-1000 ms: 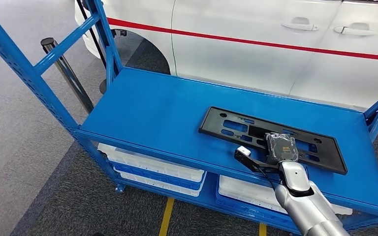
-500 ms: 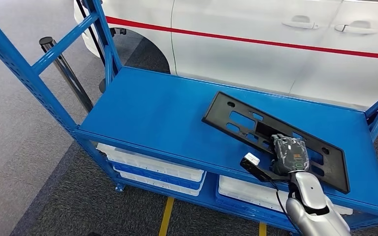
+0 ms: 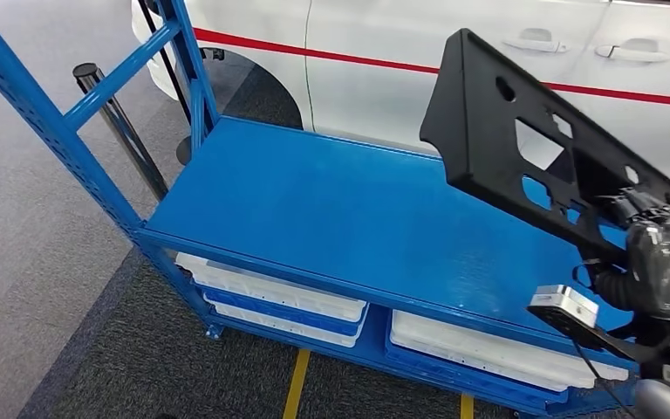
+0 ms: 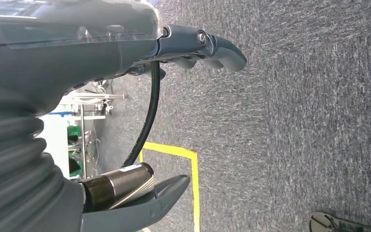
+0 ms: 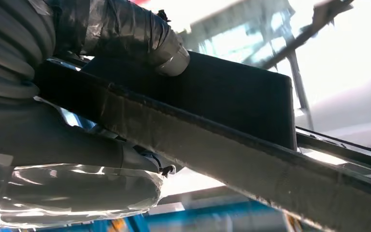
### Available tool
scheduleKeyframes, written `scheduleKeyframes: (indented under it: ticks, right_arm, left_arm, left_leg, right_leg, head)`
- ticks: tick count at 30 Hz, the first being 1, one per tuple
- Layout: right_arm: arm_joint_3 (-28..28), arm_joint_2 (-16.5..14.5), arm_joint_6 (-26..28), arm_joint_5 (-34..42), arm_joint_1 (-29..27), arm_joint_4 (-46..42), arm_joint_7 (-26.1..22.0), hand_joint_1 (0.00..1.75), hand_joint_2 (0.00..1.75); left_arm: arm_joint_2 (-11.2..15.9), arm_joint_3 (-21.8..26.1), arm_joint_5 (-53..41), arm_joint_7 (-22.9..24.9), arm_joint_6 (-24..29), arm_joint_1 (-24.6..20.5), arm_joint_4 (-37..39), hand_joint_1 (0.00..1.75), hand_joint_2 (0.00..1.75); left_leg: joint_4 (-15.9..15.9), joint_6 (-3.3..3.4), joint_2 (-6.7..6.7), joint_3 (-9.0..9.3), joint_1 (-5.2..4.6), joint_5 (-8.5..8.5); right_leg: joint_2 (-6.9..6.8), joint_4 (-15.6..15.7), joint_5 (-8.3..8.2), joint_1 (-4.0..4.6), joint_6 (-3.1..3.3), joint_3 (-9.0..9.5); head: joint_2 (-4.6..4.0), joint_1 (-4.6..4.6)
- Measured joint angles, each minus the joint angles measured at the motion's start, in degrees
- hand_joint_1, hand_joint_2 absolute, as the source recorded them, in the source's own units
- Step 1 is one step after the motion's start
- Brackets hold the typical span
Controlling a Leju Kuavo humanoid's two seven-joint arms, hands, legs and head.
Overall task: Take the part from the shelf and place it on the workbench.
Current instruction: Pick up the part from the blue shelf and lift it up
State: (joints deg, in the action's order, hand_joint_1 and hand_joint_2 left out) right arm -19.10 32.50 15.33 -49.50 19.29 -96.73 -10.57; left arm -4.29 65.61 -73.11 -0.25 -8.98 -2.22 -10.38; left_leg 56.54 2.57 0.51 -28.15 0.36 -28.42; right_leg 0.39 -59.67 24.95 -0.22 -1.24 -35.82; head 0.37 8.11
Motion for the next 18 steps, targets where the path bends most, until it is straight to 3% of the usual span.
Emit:
scheduleKeyframes:
  ticks: [1, 3, 4, 5, 6, 9, 11, 14, 16, 18]
  right_arm:
    - [0.63, 1.01, -0.08, -0.09, -0.29, -1.29, -0.17, 1.75, 1.75]
    - [1.47, 2.72, -0.31, -0.51, -1.04, -3.28, -0.44, 1.75, 1.75]
    - [1.69, 3.47, -0.39, -0.93, -1.55, -4.04, -0.53, 1.75, 1.75]
    - [1.83, 4.17, -0.42, -1.54, -2.08, -4.70, -0.60, 1.75, 1.75]
    - [1.95, 4.94, -0.39, -2.36, -2.56, -5.35, -0.67, 1.75, 1.75]
    - [2.35, 7.24, -0.23, -5.28, -3.70, -7.25, -0.89, 1.75, 1.75]
    - [2.54, 8.54, -0.09, -6.97, -4.57, -8.38, -1.02, 1.75, 1.75]
    - [2.59, 9.97, 0.07, -8.21, -5.68, -9.74, -1.10, 1.75, 1.75]
    - [2.61, 10.51, 0.14, -8.40, -5.92, -10.38, -1.06, 1.75, 1.75]
    - [2.62, 10.96, 0.23, -8.91, -6.27, -10.90, -1.04, 1.75, 1.75]
  left_arm:
    - [-0.04, 0.00, -0.04, 0.03, 0.01, -0.05, 0.00, 0.00, 1.75]
    - [-0.13, 0.00, -0.09, 0.10, 0.02, -0.10, 0.00, 0.00, 1.75]
    - [-0.19, 0.01, -0.11, 0.12, 0.02, -0.10, 0.00, 0.00, 1.75]
    - [-0.24, 0.01, -0.14, 0.14, 0.02, -0.10, 0.00, 0.00, 1.75]
    - [-0.29, 0.01, -0.25, 0.14, 0.02, -0.11, 0.00, 0.00, 1.75]
    - [-0.40, 0.00, -0.62, 0.14, 0.07, -0.20, 0.00, 0.00, 1.75]
    - [-0.40, 0.00, -0.73, 0.14, 0.13, -0.24, 0.00, 0.00, 1.75]
    - [-0.48, 0.00, -0.81, 0.14, 0.15, -0.24, 0.00, 0.00, 1.75]
    - [-0.50, 0.00, -0.85, 0.14, 0.15, -0.30, 0.00, 0.00, 1.75]
    - [-0.52, 0.00, -0.87, 0.16, 0.15, -0.42, 0.00, 0.00, 1.75]
  left_leg:
    - [-0.43, 0.25, -0.15, 0.02, 0.21, 0.43]
    - [-0.41, 0.50, -0.34, -0.41, 0.27, 0.75]
    - [-0.21, 0.49, -0.39, -0.69, 0.31, 0.78]
    - [0.06, 0.44, -0.40, -0.95, 0.38, 0.77]
    - [0.41, 0.33, -0.40, -1.20, 0.52, 0.71]
    - [1.89, -0.75, -0.21, -2.06, 1.03, 0.09]
    - [2.61, -1.65, -0.02, -2.67, 0.95, -0.09]
    - [3.07, -2.54, 0.07, -3.26, 0.91, -0.12]
    - [5.79, -2.88, -0.08, -4.55, 1.03, -2.63]
    - [12.47, -3.03, -0.21, -7.14, 1.02, -7.19]
  right_leg:
    - [-0.02, -2.15, 1.67, -0.05, -0.26, -0.90]
    - [-0.06, -9.49, 5.79, -0.45, -0.79, -3.86]
    - [-0.08, -13.02, 7.11, -0.70, -1.07, -5.22]
    - [-0.09, -14.85, 7.33, -0.97, -1.35, -5.80]
    - [-0.13, -14.46, 6.45, -1.26, -1.64, -5.29]
    - [-0.21, -4.26, 2.21, -1.83, -2.49, 0.56]
    - [-0.08, -1.06, 1.98, -1.58, -1.99, 2.13]
    - [-0.14, -1.00, 1.71, -1.38, -0.26, 1.34]
    - [-0.31, -0.75, 1.07, -1.41, 0.86, 0.70]
    - [-0.46, -0.71, 0.39, -1.11, 1.67, -0.18]
  head:
    - [0.00, -0.01]
    - [0.00, -0.01]
    - [0.00, -0.01]
    - [0.00, -0.01]
    - [0.00, -0.01]
    - [0.00, -0.04]
    - [0.01, 0.01]
    - [0.01, 0.11]
    - [0.00, 0.14]
    - [0.00, 0.15]
